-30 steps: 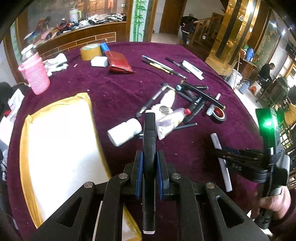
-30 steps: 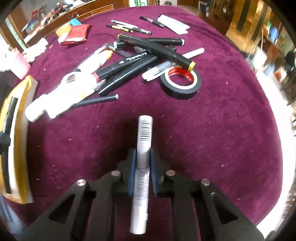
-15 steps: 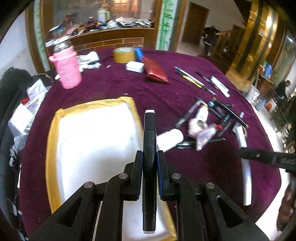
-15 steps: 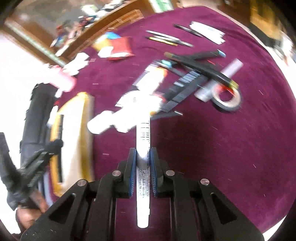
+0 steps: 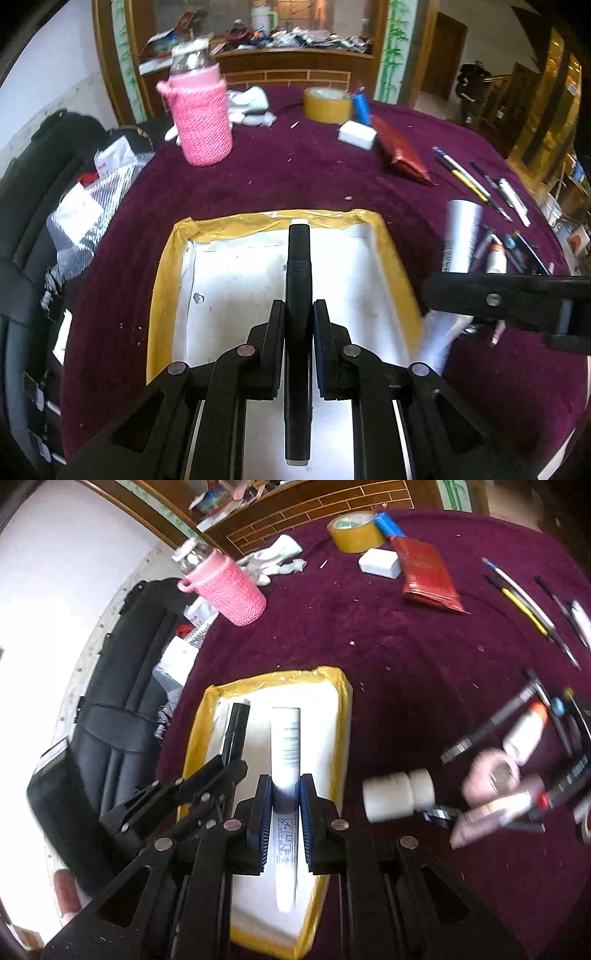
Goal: Organize objects
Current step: 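Lower both markers into the white tray and open both tools, then move both tools back over the pile of items, then grasp the beige cosmetic tube with the left tool and lift it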
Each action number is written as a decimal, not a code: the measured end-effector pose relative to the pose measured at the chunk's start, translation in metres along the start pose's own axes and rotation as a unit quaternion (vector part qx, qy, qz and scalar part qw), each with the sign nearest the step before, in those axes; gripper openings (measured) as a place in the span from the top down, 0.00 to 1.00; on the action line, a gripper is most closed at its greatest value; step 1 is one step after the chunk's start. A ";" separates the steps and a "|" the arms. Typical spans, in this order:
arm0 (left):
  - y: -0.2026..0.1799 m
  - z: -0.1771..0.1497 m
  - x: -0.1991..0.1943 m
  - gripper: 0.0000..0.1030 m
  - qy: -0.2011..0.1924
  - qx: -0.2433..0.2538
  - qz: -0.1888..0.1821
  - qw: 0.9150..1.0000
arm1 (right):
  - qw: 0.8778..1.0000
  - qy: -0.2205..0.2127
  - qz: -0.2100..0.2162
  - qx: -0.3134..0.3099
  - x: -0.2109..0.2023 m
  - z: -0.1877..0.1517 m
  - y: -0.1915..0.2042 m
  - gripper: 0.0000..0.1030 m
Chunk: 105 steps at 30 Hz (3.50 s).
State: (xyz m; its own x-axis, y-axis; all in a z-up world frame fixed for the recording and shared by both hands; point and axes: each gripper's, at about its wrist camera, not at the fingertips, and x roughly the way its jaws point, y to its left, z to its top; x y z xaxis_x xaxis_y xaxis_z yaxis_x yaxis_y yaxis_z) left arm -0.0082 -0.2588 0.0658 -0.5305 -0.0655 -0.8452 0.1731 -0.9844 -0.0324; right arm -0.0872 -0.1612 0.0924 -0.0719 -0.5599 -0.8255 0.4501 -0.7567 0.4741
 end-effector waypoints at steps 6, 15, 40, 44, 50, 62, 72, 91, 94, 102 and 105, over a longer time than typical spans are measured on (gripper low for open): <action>0.005 0.004 0.034 0.89 0.034 -0.017 -0.003 0.999 | 0.999 0.008 -0.046 -0.008 0.036 0.025 -0.005 0.88; -0.005 0.003 0.055 0.89 0.048 -0.014 0.001 0.999 | 0.997 0.029 -0.072 -0.017 0.060 0.033 -0.005 0.88; 0.006 0.009 0.036 0.51 0.028 -0.034 0.005 0.999 | 0.996 0.031 -0.083 -0.023 0.057 0.032 -0.003 0.87; 0.022 0.006 0.027 0.51 0.026 -0.065 -0.005 0.998 | 0.996 0.022 -0.087 -0.017 0.047 0.030 0.001 0.86; 0.046 -0.001 0.020 0.51 0.031 -0.125 -0.047 0.991 | 0.993 -0.027 -0.113 -0.016 -0.007 0.020 -0.006 0.86; -0.022 0.000 -0.027 0.50 0.001 -0.070 -0.095 0.993 | 0.953 -0.149 -0.232 0.126 -0.143 -0.056 -0.154 0.07; -0.161 -0.003 -0.005 0.51 0.033 0.067 -0.131 0.989 | 0.951 -0.140 -0.178 0.209 -0.172 -0.124 -0.252 0.07; -0.234 -0.027 0.021 0.47 0.101 0.108 -0.204 0.968 | 0.969 -0.097 -0.147 0.171 -0.176 -0.140 -0.314 0.07; -0.236 -0.023 0.026 0.47 0.094 0.104 -0.174 0.975 | 0.973 -0.092 -0.143 0.159 -0.173 -0.136 -0.312 0.07; -0.242 -0.021 0.038 0.86 0.100 0.094 -0.179 0.974 | 0.979 -0.089 -0.132 0.129 -0.175 -0.130 -0.304 0.07; -0.248 -0.014 0.042 0.85 0.096 0.092 -0.164 0.977 | 0.980 -0.089 -0.134 0.121 -0.175 -0.127 -0.302 0.07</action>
State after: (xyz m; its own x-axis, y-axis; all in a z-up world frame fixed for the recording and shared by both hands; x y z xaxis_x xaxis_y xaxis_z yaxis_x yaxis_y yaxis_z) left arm -0.0613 -0.0154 0.0308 -0.3634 0.2728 -0.8908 -0.1414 -0.9613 -0.2367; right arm -0.0978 0.2082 0.0549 -0.3228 -0.3632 -0.8740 0.1719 -0.9306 0.3233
